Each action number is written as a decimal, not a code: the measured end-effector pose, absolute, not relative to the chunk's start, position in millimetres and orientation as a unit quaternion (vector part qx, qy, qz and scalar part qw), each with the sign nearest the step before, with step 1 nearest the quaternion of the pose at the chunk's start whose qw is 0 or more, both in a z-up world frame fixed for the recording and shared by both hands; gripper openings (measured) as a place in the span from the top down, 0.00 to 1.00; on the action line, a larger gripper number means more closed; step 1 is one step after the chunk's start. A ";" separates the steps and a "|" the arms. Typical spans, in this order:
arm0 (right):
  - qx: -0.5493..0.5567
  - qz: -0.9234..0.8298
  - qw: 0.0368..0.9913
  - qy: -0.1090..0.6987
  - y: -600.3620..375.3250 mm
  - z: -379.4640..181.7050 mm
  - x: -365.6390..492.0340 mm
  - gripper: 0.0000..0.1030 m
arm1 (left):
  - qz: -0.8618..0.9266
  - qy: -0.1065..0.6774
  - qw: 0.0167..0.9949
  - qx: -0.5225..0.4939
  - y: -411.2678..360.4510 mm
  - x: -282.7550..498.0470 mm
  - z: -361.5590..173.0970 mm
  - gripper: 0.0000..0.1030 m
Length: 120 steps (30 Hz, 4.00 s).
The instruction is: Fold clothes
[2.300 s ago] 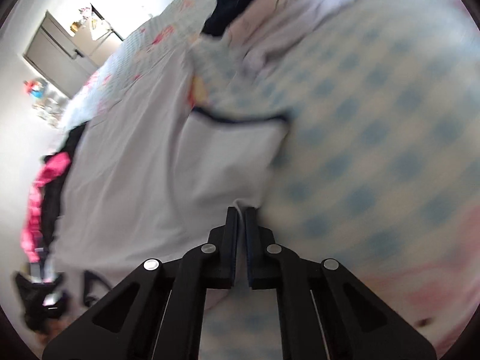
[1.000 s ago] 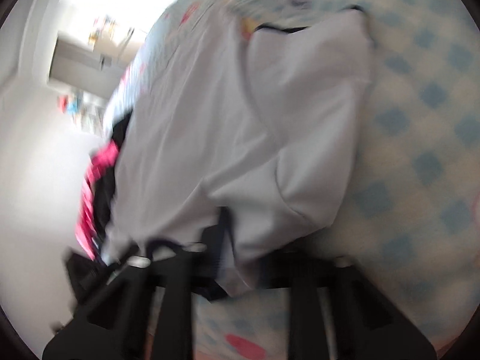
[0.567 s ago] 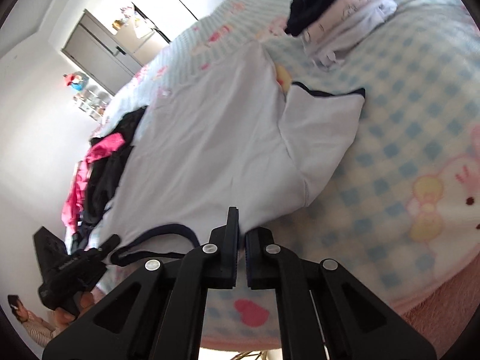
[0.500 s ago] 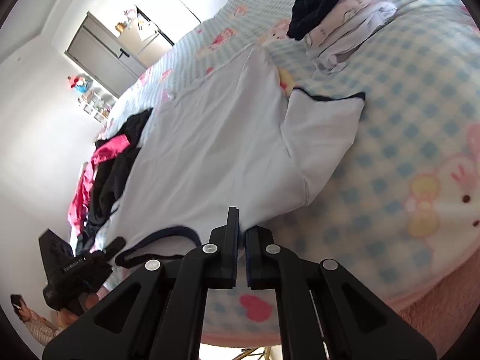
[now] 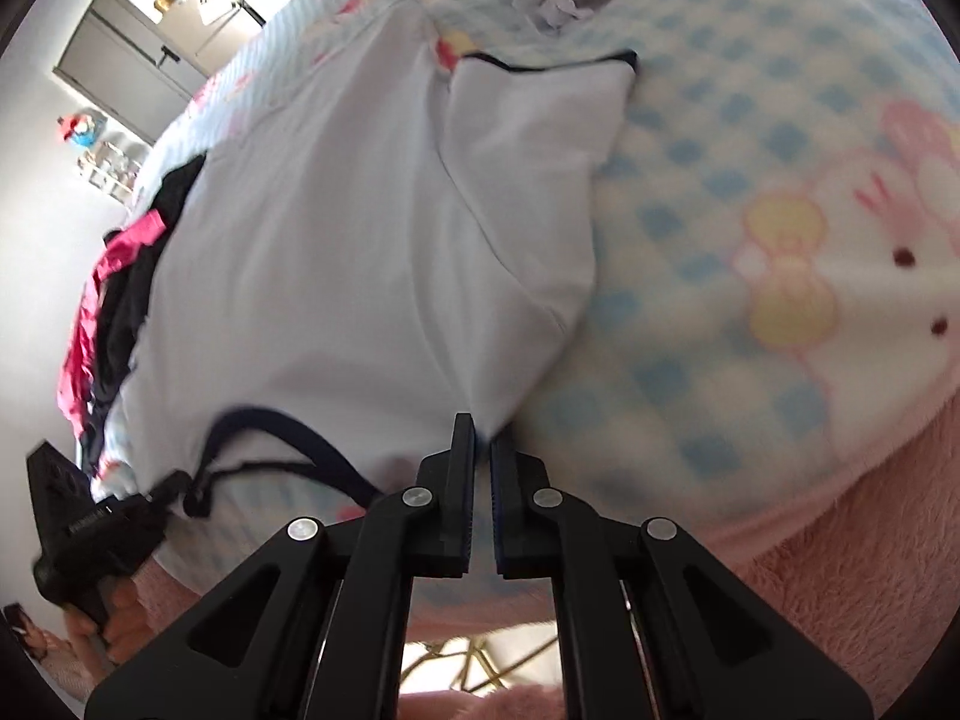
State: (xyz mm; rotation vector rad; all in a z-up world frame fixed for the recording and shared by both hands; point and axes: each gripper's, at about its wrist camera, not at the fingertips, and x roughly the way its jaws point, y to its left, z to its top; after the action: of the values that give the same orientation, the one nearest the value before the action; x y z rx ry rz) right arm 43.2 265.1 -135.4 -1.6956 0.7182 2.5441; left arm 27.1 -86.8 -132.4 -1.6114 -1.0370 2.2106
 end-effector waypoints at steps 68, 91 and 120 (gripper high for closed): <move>-0.562 0.814 -0.059 0.139 218.7 -144.9 3.8 0.81 | 0.817 -0.284 -0.008 -0.502 -146.8 29.1 -110.1 0.94; -0.577 0.811 -0.058 0.083 214.3 -141.8 16.3 0.80 | 0.813 -0.064 0.144 -0.561 -53.8 32.8 -126.6 0.75; -0.554 0.822 -0.076 0.107 227.1 -118.7 30.6 0.71 | 0.851 0.026 0.169 -0.497 -17.2 20.4 -100.5 0.70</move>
State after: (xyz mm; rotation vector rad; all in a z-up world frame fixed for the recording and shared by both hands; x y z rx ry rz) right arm 30.6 227.1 -118.7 -1.8307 0.3533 2.7160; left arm 20.4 -17.2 -100.5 -1.4134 0.0746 2.4184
